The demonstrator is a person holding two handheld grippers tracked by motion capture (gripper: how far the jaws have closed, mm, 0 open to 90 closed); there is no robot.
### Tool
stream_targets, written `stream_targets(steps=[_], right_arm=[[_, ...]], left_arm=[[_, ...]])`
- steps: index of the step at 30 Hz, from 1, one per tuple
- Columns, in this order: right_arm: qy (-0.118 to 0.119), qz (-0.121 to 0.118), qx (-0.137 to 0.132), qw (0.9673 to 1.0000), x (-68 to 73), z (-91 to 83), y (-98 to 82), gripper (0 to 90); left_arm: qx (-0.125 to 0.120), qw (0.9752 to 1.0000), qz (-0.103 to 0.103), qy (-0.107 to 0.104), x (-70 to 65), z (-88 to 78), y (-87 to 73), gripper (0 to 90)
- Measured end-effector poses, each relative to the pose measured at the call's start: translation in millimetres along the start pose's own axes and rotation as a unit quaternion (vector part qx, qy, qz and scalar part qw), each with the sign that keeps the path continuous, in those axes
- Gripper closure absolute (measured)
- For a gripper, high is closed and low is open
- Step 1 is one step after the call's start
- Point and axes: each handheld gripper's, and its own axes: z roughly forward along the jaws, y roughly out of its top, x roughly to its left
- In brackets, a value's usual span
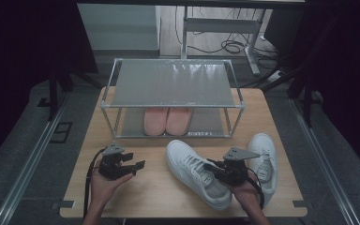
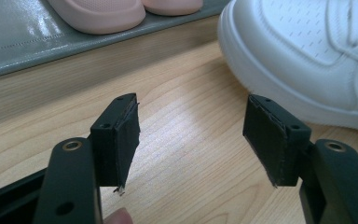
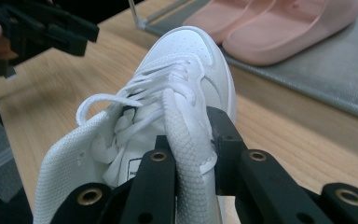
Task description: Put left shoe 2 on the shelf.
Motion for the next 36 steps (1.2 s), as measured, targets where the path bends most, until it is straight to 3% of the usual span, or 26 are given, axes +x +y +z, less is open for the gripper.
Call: stream_targets(steps=[18, 36], right_arm=[[0.009, 0.002, -0.063, 0.9980, -1.6, -27.9, 15.1, 81.7], [0.016, -0.005, -0.087, 0.9960, 0.9, -35.1, 27.7, 81.7]], left_arm=[[0.003, 1.0000, 0.000, 0.001, -0.8, 1.4, 0.0, 36.8], [0.005, 1.0000, -0.001, -0.001, -2.1, 2.3, 0.1, 36.8]])
